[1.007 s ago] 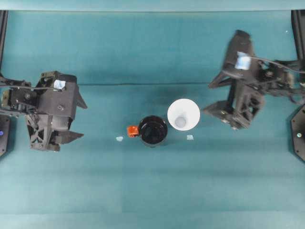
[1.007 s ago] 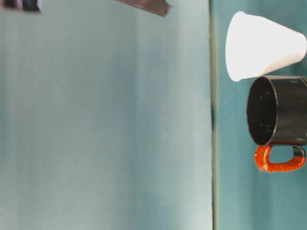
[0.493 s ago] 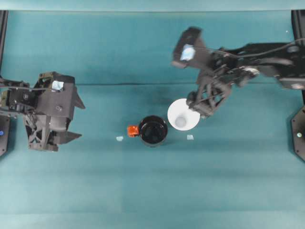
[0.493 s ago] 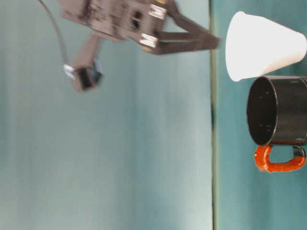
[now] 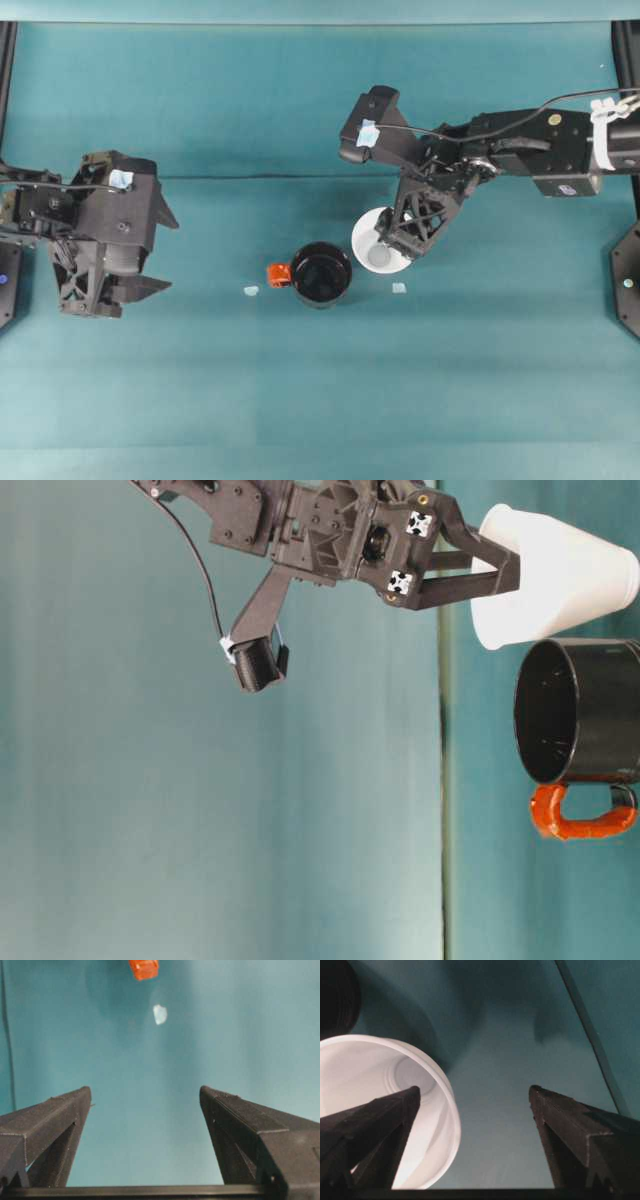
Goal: Put the paper cup into the moved red handle cup holder.
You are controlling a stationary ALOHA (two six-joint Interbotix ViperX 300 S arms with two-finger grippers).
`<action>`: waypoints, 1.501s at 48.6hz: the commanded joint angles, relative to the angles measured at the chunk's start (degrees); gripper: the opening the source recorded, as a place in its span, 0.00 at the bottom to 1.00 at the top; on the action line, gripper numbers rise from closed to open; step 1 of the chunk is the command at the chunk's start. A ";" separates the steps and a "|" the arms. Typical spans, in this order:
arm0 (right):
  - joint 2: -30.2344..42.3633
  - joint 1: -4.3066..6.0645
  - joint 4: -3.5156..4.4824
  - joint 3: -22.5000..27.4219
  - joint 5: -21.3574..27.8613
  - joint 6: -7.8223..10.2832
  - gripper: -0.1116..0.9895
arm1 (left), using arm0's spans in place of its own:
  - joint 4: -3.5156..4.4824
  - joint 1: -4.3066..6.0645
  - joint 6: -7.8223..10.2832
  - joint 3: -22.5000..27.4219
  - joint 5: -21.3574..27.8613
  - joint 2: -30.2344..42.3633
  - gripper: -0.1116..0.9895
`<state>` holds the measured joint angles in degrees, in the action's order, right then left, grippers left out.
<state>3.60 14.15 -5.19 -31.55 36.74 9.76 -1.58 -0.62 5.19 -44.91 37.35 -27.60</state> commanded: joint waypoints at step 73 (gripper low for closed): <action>-7.03 -1.85 -0.70 19.07 21.01 7.56 0.01 | -0.09 0.18 -0.35 0.44 -3.08 -0.44 0.92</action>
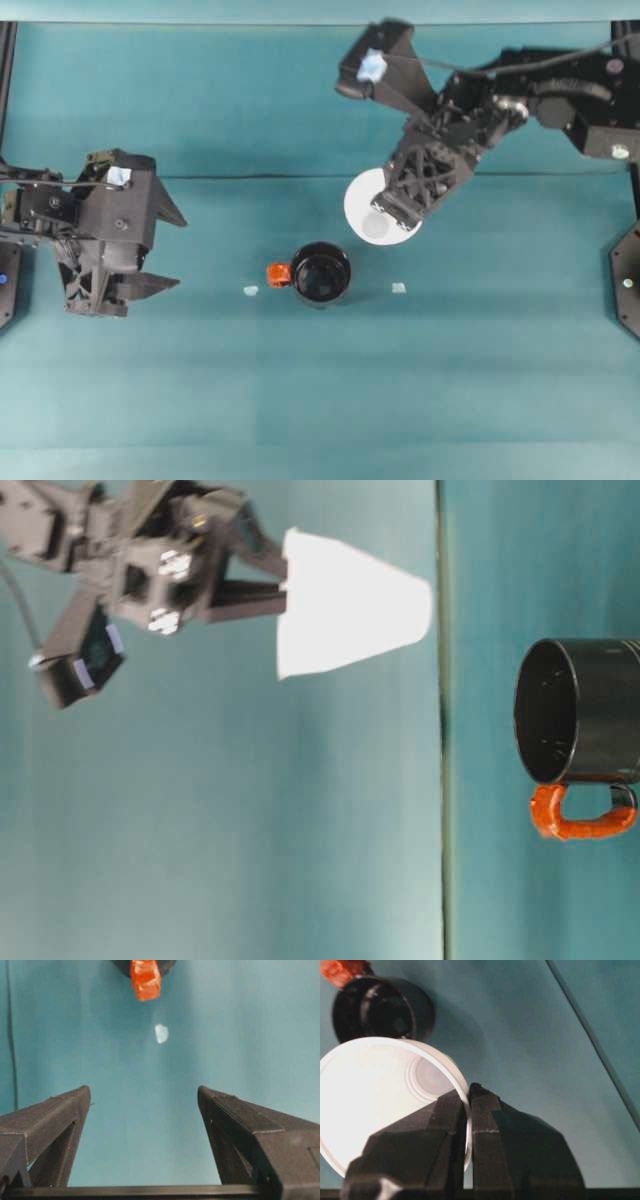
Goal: Put the paper cup into the moved red handle cup holder.
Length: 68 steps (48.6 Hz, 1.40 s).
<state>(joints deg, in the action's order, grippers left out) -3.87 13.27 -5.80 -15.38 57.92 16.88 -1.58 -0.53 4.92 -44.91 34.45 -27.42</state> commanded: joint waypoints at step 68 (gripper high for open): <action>16.52 -7.91 0.44 1.76 -14.59 0.00 0.01 | -0.09 0.88 -2.64 -0.18 -0.09 -1.49 0.92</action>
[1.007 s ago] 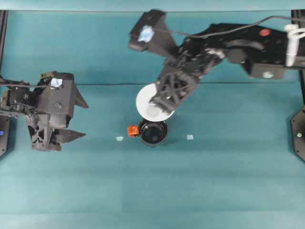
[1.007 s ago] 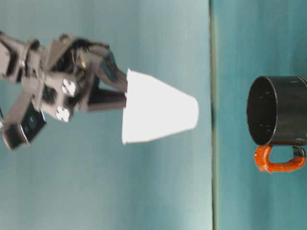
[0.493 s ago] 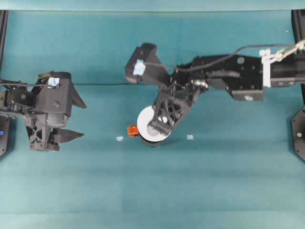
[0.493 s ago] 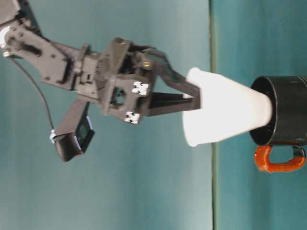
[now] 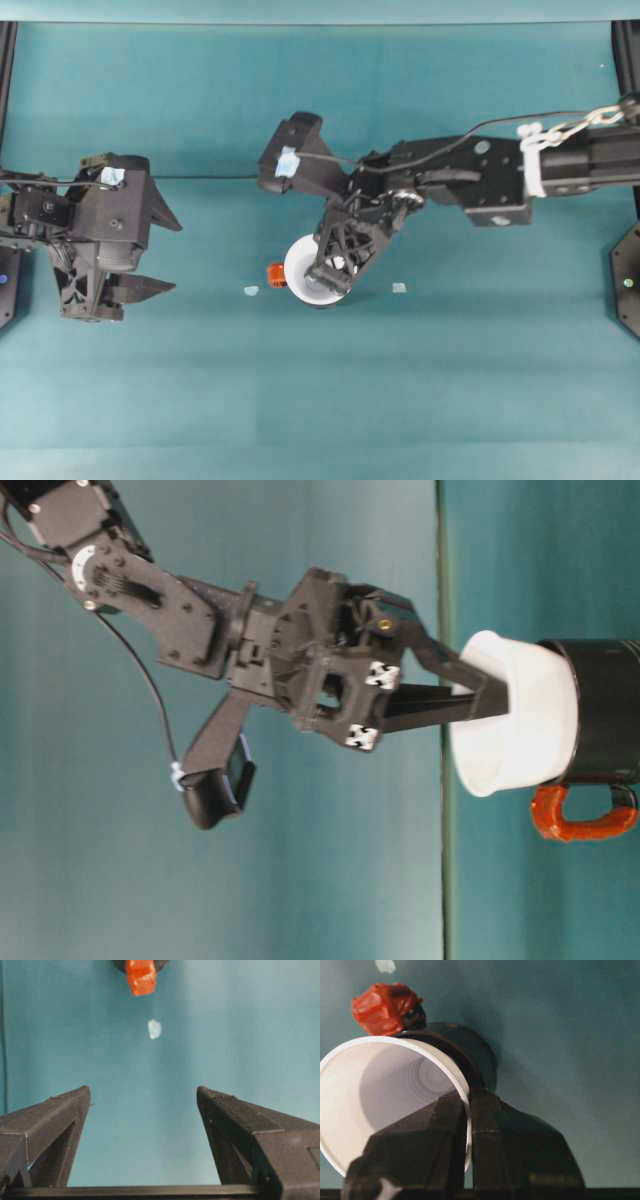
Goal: Put the paper cup into the moved red handle cup holder.
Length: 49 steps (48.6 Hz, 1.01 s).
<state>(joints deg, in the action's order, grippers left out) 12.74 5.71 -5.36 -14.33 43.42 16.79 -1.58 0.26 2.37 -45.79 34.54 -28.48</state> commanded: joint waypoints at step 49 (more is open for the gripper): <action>-0.79 -1.67 0.26 5.27 4.92 -0.09 0.76 | -0.09 0.09 -0.09 0.62 -0.18 -0.35 0.92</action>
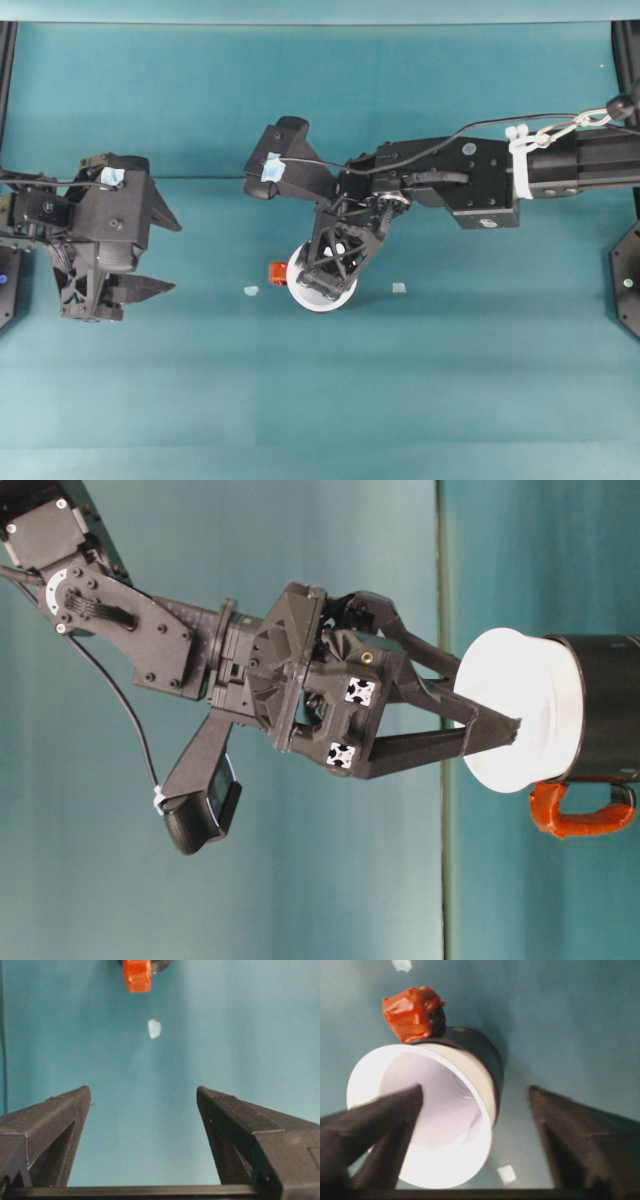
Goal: Put the paper cup into the moved red handle cup holder.
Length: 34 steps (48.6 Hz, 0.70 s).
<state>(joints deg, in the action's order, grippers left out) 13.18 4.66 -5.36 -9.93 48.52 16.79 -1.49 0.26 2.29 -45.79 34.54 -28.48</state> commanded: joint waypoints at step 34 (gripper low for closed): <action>-14.85 -1.05 6.06 -1.49 -3.25 -4.57 0.91 | -0.18 0.09 -0.18 0.44 -0.18 -0.53 0.92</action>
<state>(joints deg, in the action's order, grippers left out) 1.93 3.96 0.53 -10.99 46.67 13.80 -1.49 0.26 2.20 -45.88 34.63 -28.56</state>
